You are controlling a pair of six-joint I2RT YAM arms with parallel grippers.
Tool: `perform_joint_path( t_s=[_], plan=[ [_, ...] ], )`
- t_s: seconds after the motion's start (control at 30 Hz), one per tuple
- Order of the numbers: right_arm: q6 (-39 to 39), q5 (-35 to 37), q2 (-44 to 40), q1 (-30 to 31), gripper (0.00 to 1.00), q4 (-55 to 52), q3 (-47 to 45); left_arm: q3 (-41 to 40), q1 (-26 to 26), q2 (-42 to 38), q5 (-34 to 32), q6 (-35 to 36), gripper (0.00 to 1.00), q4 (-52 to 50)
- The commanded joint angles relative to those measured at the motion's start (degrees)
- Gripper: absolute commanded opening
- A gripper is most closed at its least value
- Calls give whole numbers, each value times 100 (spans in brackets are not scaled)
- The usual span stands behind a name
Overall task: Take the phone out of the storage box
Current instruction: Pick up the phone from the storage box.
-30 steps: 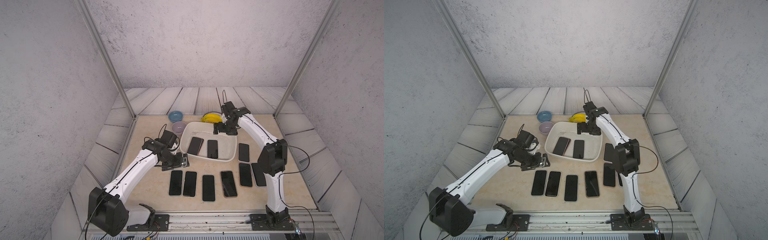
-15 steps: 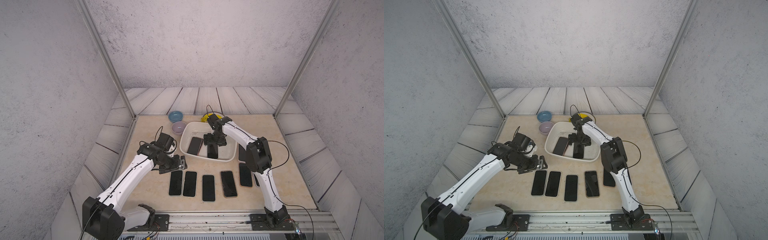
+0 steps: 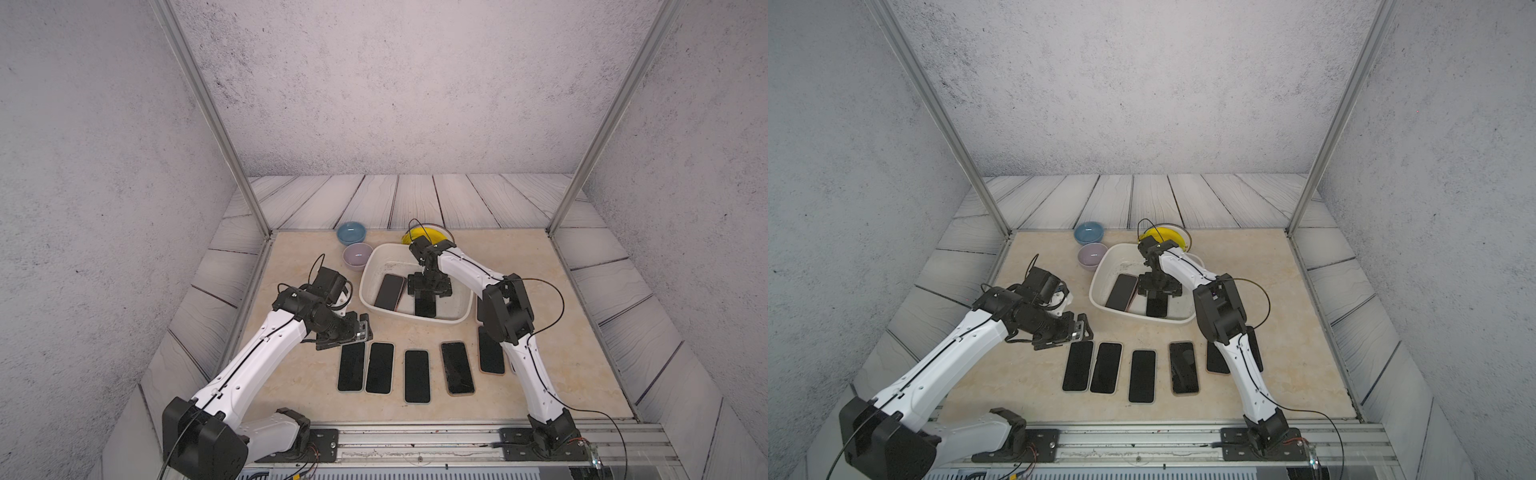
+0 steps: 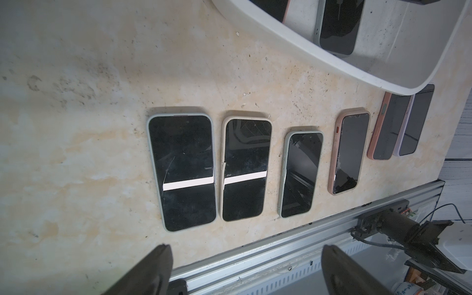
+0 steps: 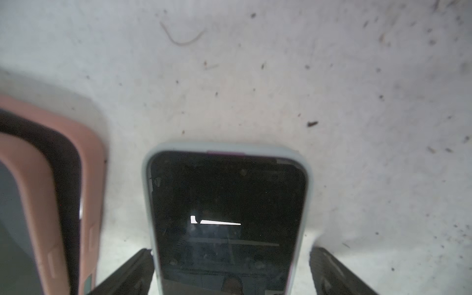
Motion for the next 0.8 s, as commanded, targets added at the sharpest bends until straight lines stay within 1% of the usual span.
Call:
perform_joint_path(
  t_s=[0.0,0.07,0.13,0.3,0.43,0.6,0.77],
  plan=[
    [77,12,379,42,100,-131,190,-76,49,-91,-74,120,97,-184],
    [66,-8,492,50,99,-157,258,-78,50,-100,-87,132,97,-205],
    [68,-100,608,48,96,-206,307,-91,50,-100,-104,143,97,-220],
    [90,-378,580,44,80,-65,-8,-114,49,-144,-115,146,97,-213],
    [52,-347,380,42,71,33,-280,-139,50,-135,-99,124,97,-151],
    [-204,-72,81,51,70,-119,-93,-135,50,-68,-7,81,97,-46],
    [-503,232,-302,29,70,-394,561,-80,50,26,77,69,97,30]
  ],
)
